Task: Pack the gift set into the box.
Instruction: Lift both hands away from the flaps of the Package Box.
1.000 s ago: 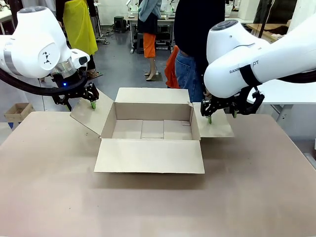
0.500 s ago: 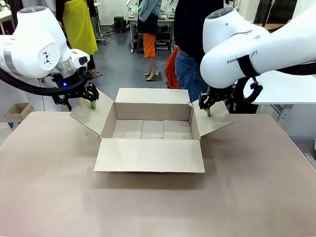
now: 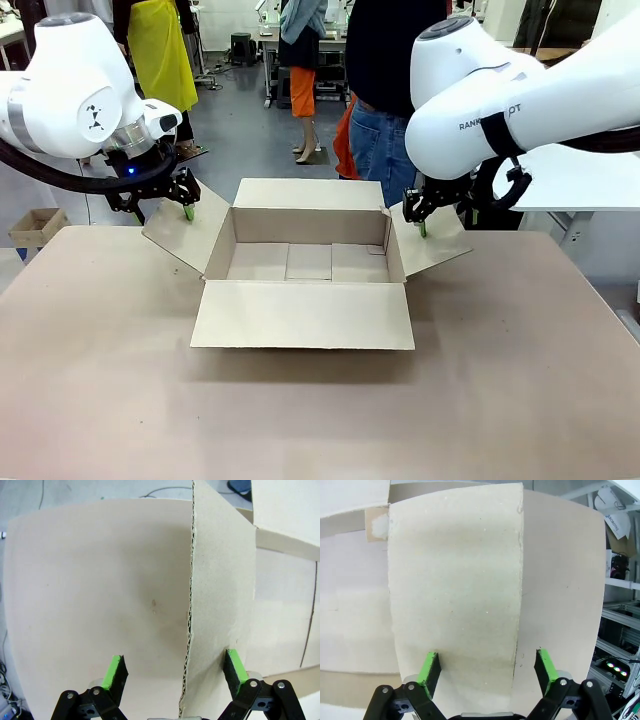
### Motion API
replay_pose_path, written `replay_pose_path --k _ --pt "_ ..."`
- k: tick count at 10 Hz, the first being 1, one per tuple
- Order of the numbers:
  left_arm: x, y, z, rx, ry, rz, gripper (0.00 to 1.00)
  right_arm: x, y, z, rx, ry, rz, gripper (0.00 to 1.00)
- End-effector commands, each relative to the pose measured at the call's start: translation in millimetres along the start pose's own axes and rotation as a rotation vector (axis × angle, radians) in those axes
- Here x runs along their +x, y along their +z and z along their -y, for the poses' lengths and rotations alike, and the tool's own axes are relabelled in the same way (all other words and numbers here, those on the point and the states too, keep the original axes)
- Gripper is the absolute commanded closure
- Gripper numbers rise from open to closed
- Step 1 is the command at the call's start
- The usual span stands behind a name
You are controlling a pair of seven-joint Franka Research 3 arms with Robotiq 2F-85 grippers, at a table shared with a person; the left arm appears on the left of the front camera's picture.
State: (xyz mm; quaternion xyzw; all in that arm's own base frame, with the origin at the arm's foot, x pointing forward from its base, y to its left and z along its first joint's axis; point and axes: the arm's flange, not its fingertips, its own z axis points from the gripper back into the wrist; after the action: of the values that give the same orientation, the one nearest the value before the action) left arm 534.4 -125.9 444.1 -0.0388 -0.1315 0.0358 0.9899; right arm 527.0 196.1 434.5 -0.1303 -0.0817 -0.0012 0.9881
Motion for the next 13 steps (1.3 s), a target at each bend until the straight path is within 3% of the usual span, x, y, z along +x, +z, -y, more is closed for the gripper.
replay_pose_path --k 1,13 --pt "-0.8 2.1 1.1 0.018 0.014 0.003 0.00 1.2 1.6 1.1 -0.020 0.008 0.007 0.00" --pt "-0.8 2.1 1.1 0.018 0.014 0.003 0.00 1.2 1.6 1.1 -0.020 0.008 0.007 0.00"
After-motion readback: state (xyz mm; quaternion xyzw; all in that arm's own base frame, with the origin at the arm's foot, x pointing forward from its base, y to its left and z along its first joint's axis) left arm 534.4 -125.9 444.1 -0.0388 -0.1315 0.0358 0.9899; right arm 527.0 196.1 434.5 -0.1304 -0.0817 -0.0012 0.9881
